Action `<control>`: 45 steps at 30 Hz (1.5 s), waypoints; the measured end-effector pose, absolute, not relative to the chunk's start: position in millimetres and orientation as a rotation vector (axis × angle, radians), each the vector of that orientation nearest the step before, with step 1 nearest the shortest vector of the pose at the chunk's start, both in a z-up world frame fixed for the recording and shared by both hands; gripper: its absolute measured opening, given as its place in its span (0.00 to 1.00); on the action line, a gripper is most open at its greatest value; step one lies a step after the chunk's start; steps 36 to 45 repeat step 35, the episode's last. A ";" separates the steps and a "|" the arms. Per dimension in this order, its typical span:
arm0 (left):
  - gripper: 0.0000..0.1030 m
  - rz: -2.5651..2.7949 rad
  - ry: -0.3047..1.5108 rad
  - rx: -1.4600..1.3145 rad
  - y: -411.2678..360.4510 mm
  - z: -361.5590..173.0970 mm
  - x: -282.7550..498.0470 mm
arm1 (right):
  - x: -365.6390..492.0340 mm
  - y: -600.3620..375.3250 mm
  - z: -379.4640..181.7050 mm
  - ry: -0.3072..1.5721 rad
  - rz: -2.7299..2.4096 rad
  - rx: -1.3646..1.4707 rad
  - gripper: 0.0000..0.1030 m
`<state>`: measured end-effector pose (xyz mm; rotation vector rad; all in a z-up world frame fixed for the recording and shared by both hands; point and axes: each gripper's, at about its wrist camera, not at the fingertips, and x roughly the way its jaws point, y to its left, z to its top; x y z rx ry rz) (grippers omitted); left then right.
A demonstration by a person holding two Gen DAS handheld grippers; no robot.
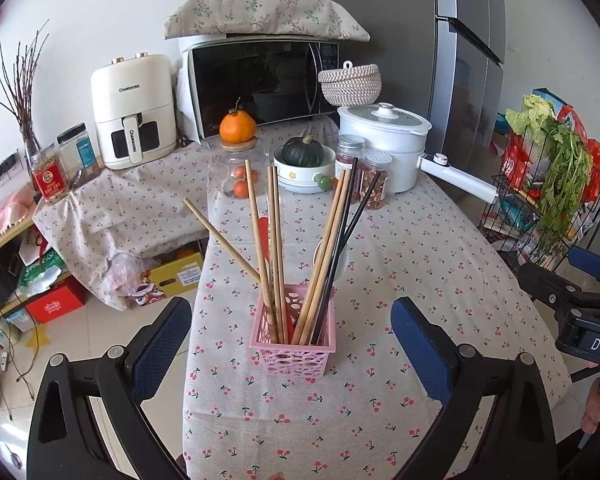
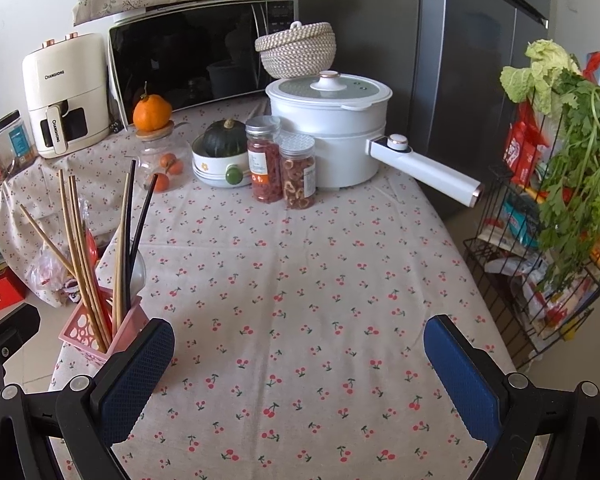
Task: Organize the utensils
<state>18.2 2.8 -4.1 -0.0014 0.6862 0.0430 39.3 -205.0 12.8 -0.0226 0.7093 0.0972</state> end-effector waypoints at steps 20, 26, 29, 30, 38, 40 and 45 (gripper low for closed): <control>0.98 0.039 0.684 -0.007 -1.0 -0.4 18.0 | 43.0 -207.3 7.0 0.736 0.103 -0.012 1.00; 0.98 0.021 0.693 -0.002 -9.1 -0.9 20.6 | 44.0 -209.3 4.9 0.746 0.096 -0.010 1.00; 0.98 0.007 0.703 -0.002 -14.7 -1.6 23.1 | 44.6 -211.6 5.0 0.749 0.094 -0.005 1.00; 0.98 0.001 0.705 -0.001 -16.7 -1.8 23.7 | 44.7 -211.8 4.9 0.750 0.093 -0.006 1.00; 0.98 -0.027 0.699 0.007 -27.3 -1.1 25.7 | 45.9 -217.1 2.9 0.759 0.087 0.006 1.00; 0.98 -0.027 0.699 0.007 -27.3 -1.1 25.7 | 45.9 -217.1 2.9 0.759 0.087 0.006 1.00; 0.98 -0.027 0.699 0.007 -27.3 -1.1 25.7 | 45.9 -217.1 2.9 0.759 0.087 0.006 1.00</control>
